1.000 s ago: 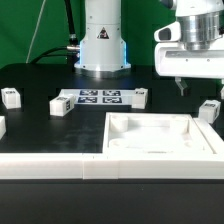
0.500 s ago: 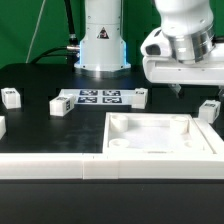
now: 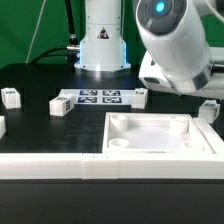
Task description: Assemble one leg
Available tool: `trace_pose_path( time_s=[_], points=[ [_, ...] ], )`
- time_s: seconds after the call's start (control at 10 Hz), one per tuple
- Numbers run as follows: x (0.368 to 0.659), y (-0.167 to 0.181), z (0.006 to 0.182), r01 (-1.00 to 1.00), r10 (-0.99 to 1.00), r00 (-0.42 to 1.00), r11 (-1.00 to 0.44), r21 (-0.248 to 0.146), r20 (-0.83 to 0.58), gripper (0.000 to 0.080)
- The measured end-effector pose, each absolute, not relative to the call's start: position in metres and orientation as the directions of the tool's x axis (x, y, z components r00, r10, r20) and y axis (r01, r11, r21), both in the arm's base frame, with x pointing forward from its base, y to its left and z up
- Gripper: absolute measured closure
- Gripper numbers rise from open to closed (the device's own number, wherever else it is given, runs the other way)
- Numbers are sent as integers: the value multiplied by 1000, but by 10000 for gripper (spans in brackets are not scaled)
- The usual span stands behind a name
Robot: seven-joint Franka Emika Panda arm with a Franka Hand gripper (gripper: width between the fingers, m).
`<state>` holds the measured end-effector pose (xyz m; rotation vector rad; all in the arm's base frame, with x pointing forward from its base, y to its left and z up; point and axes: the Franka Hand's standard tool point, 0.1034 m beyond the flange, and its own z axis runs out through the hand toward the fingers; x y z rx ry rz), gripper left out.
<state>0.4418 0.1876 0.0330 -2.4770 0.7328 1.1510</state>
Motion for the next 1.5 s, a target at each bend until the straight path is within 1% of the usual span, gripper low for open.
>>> trace_pose_path(
  time_s=[0.2,0.6,0.7,0.8,0.9,1.0,1.1,1.2,1.3,1.5],
  points=[
    [440,195,27,-556,-275,490,-829,-54,-827,150],
    [436,208,10,-546,-282,508,-836,-51,-814,150],
    [435,208,9,-546,-282,507,-837,-50,-814,150],
    [435,207,9,-547,-283,506,-835,-50,-814,177],
    [435,207,9,-548,-284,506,-835,-50,-814,311],
    [435,207,9,-548,-284,506,-835,-50,-814,311],
    [435,207,9,-548,-284,506,-835,-50,-814,458],
    [435,207,9,-548,-284,506,-835,-50,-815,458],
    [435,206,9,-548,-284,506,-835,-50,-814,512],
    [435,206,9,-548,-284,506,-835,-50,-814,512]
  ],
)
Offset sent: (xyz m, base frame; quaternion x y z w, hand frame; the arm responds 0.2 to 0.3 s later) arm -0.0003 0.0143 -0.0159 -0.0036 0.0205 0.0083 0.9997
